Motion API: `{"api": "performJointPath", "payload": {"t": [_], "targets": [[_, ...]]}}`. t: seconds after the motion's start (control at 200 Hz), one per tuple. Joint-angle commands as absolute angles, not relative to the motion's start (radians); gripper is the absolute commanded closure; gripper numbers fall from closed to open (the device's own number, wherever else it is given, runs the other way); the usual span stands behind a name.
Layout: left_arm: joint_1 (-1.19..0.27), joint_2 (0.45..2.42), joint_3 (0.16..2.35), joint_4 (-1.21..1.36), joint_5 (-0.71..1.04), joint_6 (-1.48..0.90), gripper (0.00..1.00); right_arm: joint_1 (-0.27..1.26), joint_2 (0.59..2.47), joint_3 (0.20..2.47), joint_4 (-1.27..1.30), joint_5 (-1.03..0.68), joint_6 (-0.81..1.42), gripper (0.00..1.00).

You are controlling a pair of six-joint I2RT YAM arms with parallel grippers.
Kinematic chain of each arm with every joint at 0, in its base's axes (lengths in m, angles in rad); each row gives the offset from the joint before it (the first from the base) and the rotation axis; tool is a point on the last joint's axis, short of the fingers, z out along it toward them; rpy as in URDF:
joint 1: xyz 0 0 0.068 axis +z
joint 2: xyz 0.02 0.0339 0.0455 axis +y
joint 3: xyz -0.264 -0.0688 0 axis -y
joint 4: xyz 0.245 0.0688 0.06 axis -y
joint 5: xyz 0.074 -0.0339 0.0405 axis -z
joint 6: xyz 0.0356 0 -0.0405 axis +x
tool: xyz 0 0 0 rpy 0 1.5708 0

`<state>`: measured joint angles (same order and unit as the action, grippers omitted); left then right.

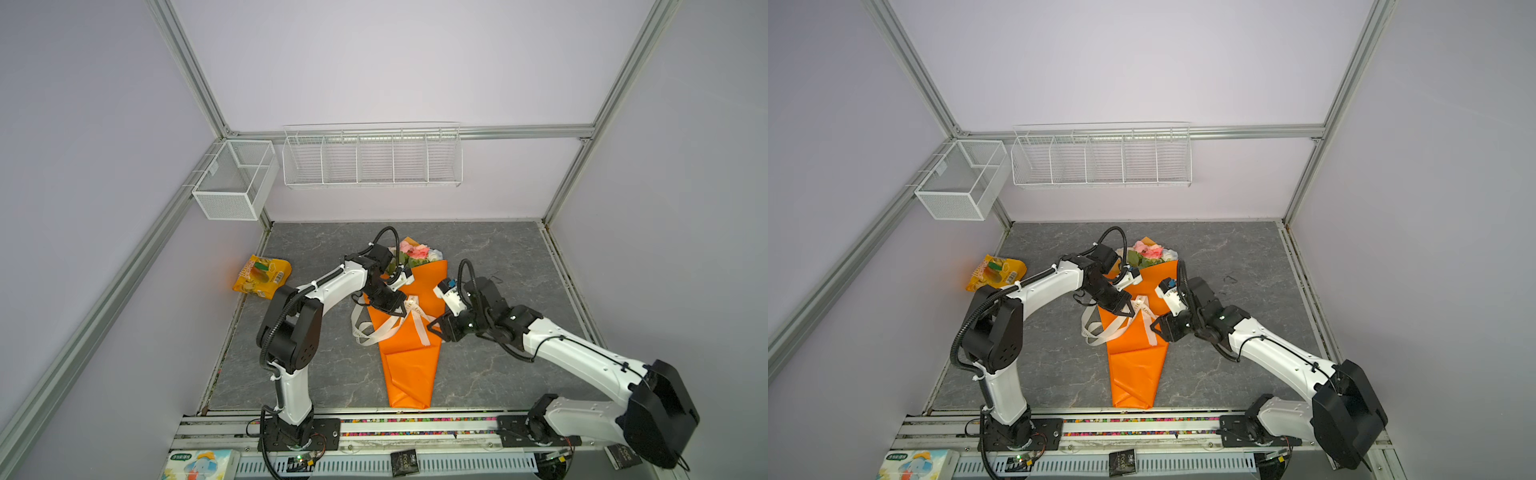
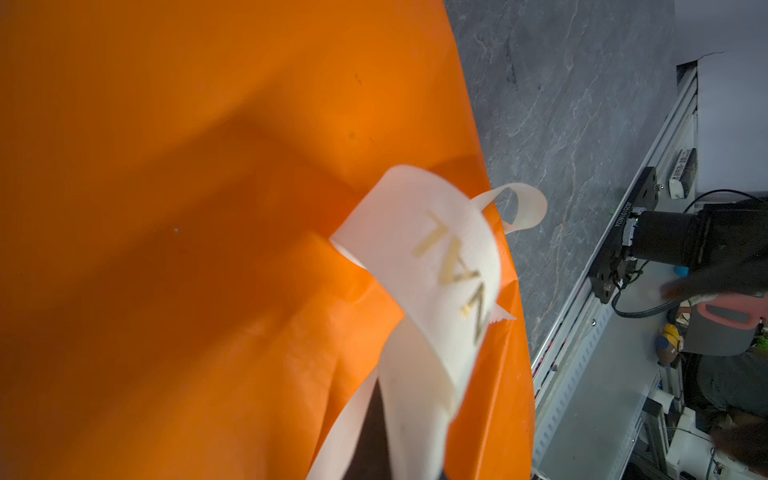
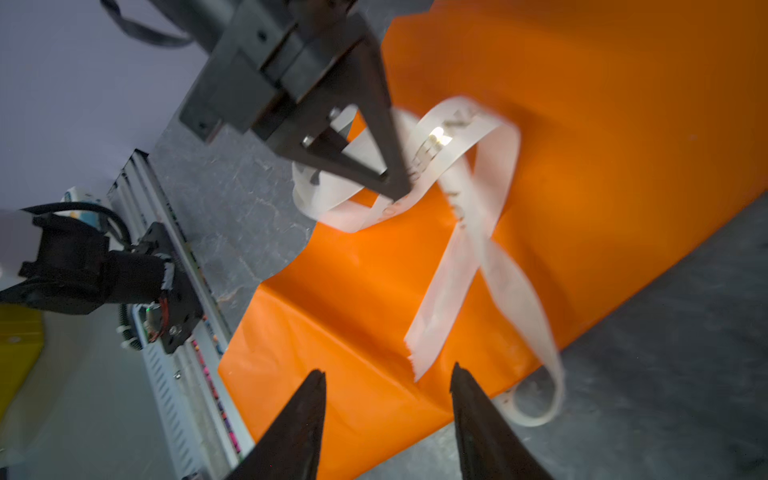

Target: Tie the bouquet of fake flowers

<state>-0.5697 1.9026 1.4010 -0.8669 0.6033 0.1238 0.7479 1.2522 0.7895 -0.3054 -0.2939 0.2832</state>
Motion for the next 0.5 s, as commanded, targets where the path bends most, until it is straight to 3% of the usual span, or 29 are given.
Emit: {"api": "performJointPath", "payload": {"t": [0.0,0.125,0.495], "targets": [[-0.573,1.931,1.433,-0.894,0.594,0.115,1.0,0.812,1.294,0.787,-0.348,-0.161,0.454,0.52],[-0.573,1.945,1.442,-0.898,0.581,0.109,1.0,0.839,1.402,0.862,-0.431,0.01,0.509,0.52],[-0.573,1.948,1.44,-0.884,0.59,0.098,1.0,0.911,1.634,1.012,-0.463,0.121,0.528,0.45]]}}
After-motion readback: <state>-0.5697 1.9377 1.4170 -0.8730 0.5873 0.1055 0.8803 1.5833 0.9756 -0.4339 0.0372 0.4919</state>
